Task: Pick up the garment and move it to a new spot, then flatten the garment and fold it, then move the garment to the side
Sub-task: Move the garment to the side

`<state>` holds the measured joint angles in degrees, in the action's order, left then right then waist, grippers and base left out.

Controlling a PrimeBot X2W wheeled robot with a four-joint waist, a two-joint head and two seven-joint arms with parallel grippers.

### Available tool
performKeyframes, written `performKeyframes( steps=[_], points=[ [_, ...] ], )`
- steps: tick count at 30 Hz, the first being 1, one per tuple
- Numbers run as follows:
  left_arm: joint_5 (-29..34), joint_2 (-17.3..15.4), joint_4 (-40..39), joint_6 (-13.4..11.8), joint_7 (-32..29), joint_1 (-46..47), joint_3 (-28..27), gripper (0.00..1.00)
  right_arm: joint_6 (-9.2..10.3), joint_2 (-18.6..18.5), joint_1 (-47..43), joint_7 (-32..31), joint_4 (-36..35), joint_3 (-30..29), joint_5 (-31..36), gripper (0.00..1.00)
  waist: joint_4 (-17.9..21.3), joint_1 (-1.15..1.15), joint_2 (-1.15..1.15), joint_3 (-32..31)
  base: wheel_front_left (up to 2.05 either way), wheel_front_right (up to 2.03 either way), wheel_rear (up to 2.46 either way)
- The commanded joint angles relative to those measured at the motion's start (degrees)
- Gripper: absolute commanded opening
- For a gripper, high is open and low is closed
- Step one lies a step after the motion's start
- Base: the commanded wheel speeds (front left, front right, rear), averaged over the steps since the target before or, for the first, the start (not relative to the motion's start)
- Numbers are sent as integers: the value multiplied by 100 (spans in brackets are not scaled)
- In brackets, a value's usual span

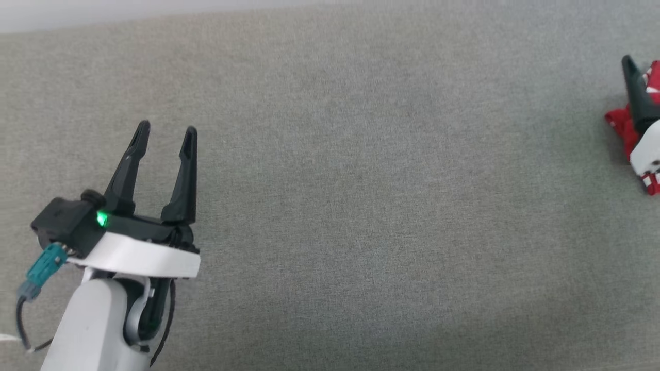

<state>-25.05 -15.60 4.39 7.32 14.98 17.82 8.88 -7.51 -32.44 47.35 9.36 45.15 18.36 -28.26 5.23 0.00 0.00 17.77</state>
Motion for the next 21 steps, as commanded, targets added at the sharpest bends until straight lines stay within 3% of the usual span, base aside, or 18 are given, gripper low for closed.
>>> performKeyframes(
  steps=[1, 10, 21],
  points=[
    [66, 12, -53, 20, 26, -128, -94, 100, 4, 24, -139, 130, -125, 56, -7, 100, -30, 0, 0, -124, 0, 0, 0],
    [353, 213, -191, 20, 26, -843, -719, 100, 4, 200, -1218, 568, -842, -215, -29, 100, -156, 0, 0, -633, 0, 0, 0],
    [547, 342, -278, 20, 26, -1803, -1175, 100, 4, 729, -2763, 585, -1887, -1228, 356, 100, -343, 0, 0, -1144, 0, 0, 0]
  ],
)
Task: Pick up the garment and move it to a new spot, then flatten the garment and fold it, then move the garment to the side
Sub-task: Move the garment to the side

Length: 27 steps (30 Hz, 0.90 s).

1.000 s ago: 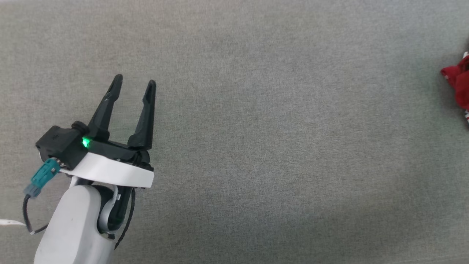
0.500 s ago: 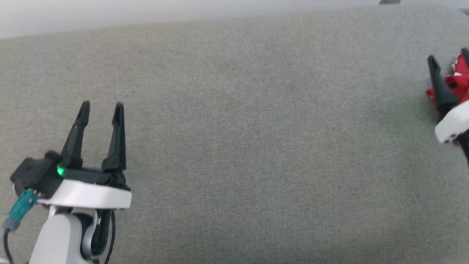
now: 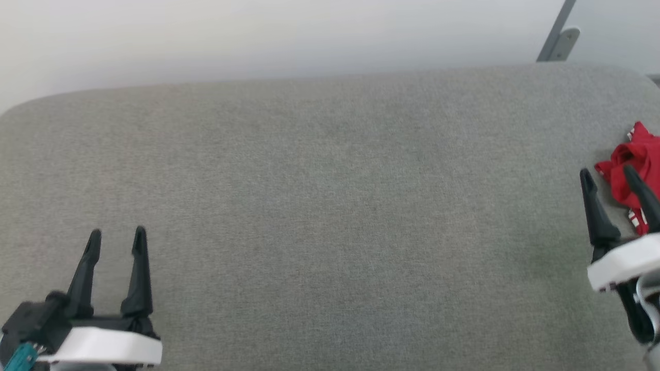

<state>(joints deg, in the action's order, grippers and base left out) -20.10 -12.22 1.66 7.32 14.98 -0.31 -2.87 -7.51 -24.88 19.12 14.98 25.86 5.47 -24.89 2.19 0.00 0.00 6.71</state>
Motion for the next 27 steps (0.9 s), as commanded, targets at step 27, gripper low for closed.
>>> performKeyframes(
  steps=[27],
  points=[
    [-116, 144, -79, 21, 26, -1204, -377, 100, 3, 1130, -2302, 25, -1474, -1016, 412, 100, -498, 0, 0, -548, 0, 0, 0]
  ],
)
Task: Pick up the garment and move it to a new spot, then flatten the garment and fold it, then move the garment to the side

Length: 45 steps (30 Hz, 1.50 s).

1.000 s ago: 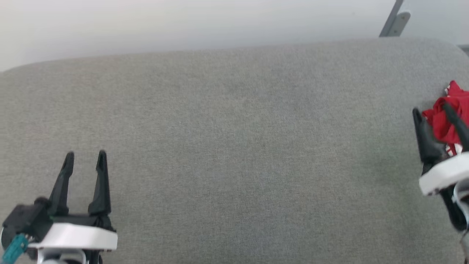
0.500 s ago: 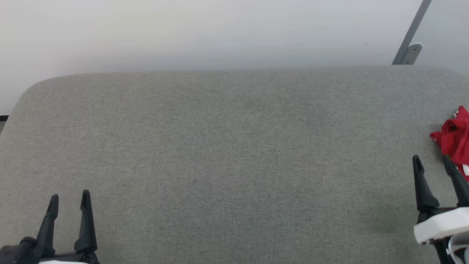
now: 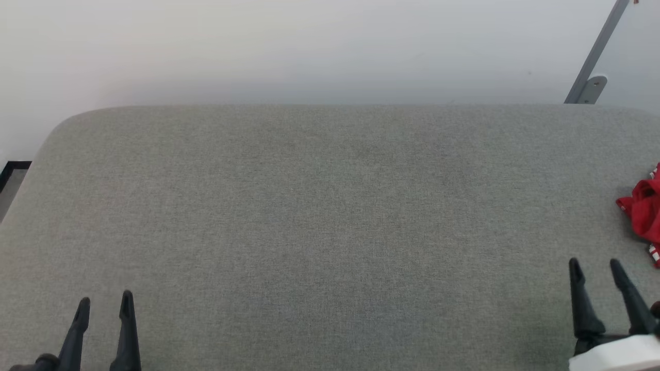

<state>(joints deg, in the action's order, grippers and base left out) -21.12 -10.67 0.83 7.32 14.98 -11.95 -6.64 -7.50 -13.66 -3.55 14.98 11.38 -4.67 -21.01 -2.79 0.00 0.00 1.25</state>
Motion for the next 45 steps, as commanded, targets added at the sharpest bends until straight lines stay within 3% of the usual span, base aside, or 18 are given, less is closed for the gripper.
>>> performKeyframes(
  steps=[1, 25, 26, 30, 45],
  points=[
    [-20, -9, 11, 21, 26, -47, 8, 100, 2, 41, -77, 24, -53, 16, 54, 100, 1, 0, 0, -8, 0, 0, 0],
    [-202, -21, 187, 21, 26, -107, 265, 100, 2, 461, -499, 26, -276, -116, 219, 100, -42, 0, 0, -88, 0, 0, 0],
    [-129, -11, 209, -1, -1, -57, 274, 0, 0, 446, -473, -1, -225, -106, 204, 0, -41, 0, 0, -89, 0, 0, 0],
    [-135, 109, 420, -1, -15, -68, 317, 0, 0, 522, -524, -20, -32, -80, 190, 0, -40, 0, 0, -90, 0, 0, 0],
    [-1559, 207, 604, 1, -402, 314, 299, 0, 0, 630, -214, -446, 23, -107, -1260, 0, -2, 0, 0, -93, 0, 0, 0]
  ],
)
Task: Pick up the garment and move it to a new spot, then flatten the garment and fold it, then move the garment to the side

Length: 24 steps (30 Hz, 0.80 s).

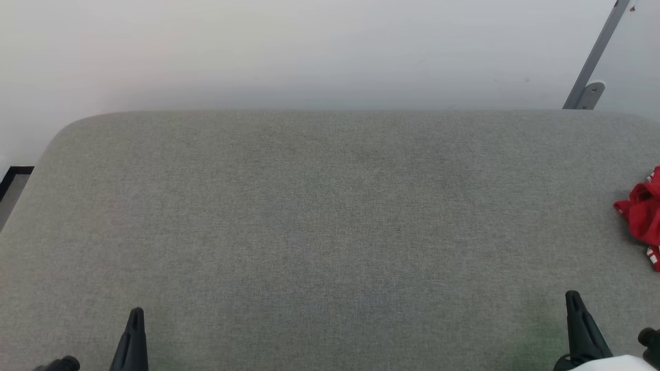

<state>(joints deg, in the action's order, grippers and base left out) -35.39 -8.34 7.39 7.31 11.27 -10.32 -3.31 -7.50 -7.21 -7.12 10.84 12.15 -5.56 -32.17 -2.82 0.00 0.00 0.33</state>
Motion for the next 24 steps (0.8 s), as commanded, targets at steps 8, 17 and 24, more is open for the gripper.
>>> performKeyframes(
  steps=[8, 17, 24],
  points=[
    [-791, 21, 39, 5, -217, 334, -47, 0, 0, 36, 286, -229, -31, -28, -822, 0, 22, 0, 0, -1, 0, 0, 0],
    [-1463, 75, 114, 8, -408, 516, -66, 0, 0, 88, 430, -428, -6, -38, -1515, 0, 45, 0, 0, -3, 0, 0, 0],
    [-1936, 117, 168, 10, -547, 643, -81, 0, 0, 125, 533, -574, 13, -46, -2005, 0, 62, 0, 0, -3, 0, 0, 0]
  ],
)
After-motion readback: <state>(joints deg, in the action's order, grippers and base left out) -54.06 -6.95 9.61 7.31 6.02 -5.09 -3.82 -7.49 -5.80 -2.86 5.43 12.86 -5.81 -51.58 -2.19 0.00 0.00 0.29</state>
